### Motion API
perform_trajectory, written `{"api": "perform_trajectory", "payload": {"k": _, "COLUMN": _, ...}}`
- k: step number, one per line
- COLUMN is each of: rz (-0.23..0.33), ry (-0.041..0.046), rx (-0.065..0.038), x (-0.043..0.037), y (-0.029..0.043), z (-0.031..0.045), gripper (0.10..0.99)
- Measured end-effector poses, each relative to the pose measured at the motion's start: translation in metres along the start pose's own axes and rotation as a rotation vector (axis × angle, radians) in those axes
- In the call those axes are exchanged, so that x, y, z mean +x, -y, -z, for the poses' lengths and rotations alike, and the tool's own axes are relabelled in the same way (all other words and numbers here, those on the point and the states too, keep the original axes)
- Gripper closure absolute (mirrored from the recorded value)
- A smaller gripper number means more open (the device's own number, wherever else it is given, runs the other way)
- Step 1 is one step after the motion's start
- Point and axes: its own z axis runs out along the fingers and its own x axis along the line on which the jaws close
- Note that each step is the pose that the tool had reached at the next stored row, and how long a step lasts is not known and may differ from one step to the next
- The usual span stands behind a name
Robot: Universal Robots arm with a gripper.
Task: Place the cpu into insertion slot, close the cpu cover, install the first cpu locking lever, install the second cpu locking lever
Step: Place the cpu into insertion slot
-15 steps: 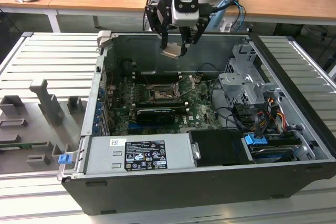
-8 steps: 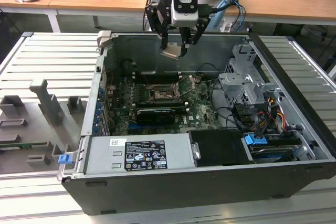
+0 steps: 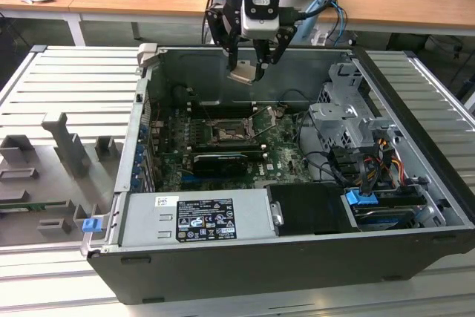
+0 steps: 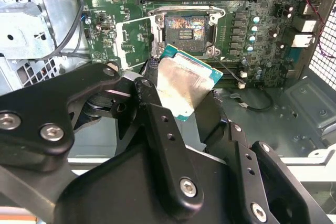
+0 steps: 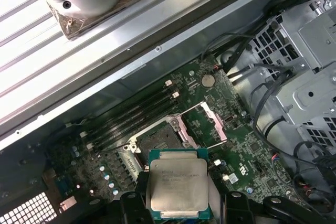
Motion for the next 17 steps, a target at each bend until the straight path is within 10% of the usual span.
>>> {"api": "perform_trajectory", "payload": {"k": 17, "rz": -0.032, "ry": 0.0028, "rx": -0.001, "x": -0.0001, "y": 0.0003, "z": -0.003, "gripper": 0.561}}
